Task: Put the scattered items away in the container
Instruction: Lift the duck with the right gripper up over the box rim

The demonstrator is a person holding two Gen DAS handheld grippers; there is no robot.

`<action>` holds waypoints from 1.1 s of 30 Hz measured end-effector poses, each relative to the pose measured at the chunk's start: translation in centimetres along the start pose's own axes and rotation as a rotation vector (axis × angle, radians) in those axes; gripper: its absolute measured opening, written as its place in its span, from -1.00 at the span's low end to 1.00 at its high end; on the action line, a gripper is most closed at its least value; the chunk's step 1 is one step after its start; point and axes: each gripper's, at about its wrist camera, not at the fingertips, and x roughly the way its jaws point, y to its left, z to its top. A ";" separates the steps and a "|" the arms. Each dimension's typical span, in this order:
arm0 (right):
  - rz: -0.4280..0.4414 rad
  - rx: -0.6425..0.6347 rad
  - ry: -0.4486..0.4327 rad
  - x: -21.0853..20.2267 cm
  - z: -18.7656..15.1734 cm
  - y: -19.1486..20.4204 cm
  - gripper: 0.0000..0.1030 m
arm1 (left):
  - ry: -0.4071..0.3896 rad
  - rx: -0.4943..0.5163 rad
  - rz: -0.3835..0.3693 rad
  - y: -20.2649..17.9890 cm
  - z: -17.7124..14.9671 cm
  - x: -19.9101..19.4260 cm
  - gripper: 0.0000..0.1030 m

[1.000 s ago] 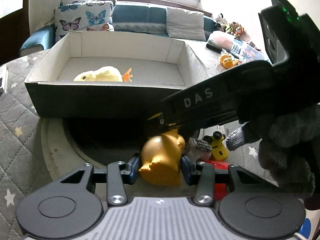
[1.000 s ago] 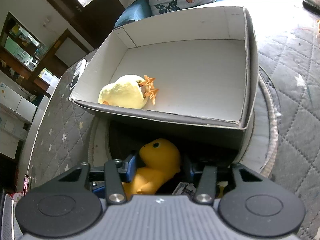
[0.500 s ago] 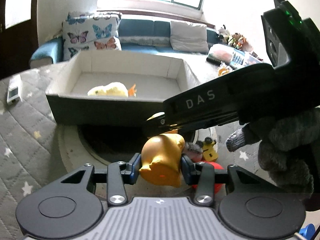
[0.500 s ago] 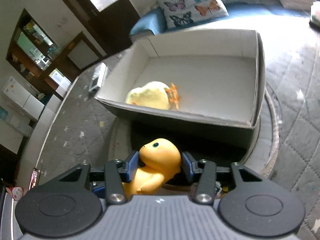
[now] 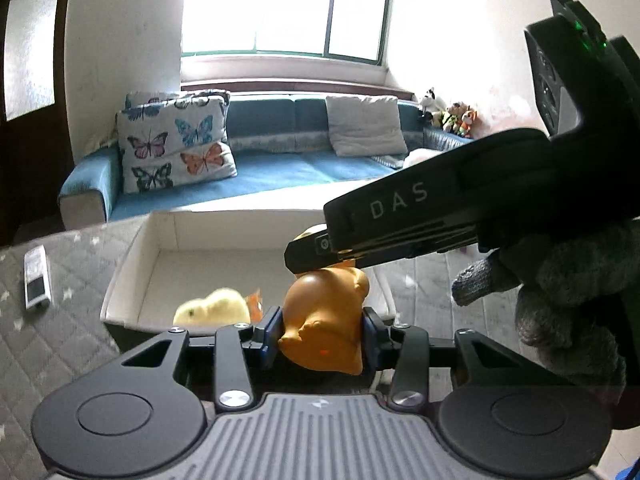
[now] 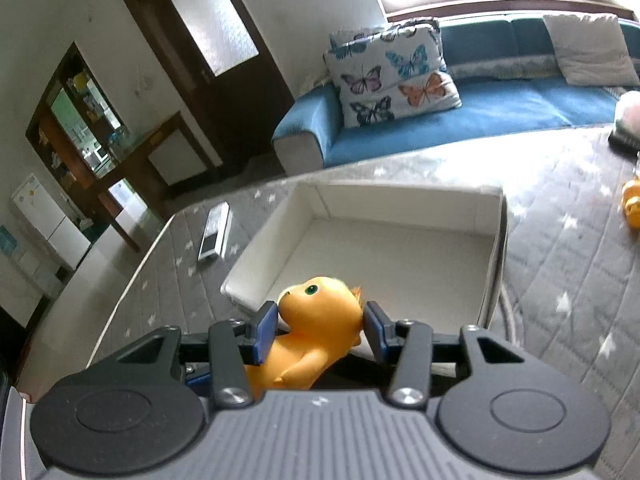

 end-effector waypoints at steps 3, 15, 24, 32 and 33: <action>-0.004 0.002 -0.017 0.1 1.1 -0.4 -0.09 | -0.005 0.010 0.000 0.0 1.1 0.8 -0.13; -0.002 0.051 -0.011 2.8 2.5 -3.9 -0.09 | 0.038 0.035 -0.013 0.5 2.3 5.4 -0.13; -0.010 0.081 0.022 5.5 2.3 -5.7 -0.08 | 0.082 0.013 -0.023 1.4 1.7 8.2 -0.13; -0.012 0.105 0.034 6.9 2.1 -6.4 -0.06 | 0.113 -0.010 -0.013 2.1 1.2 10.0 -0.11; -0.013 0.105 0.033 6.9 2.1 -6.4 -0.06 | 0.115 -0.014 -0.014 2.1 1.1 10.2 -0.11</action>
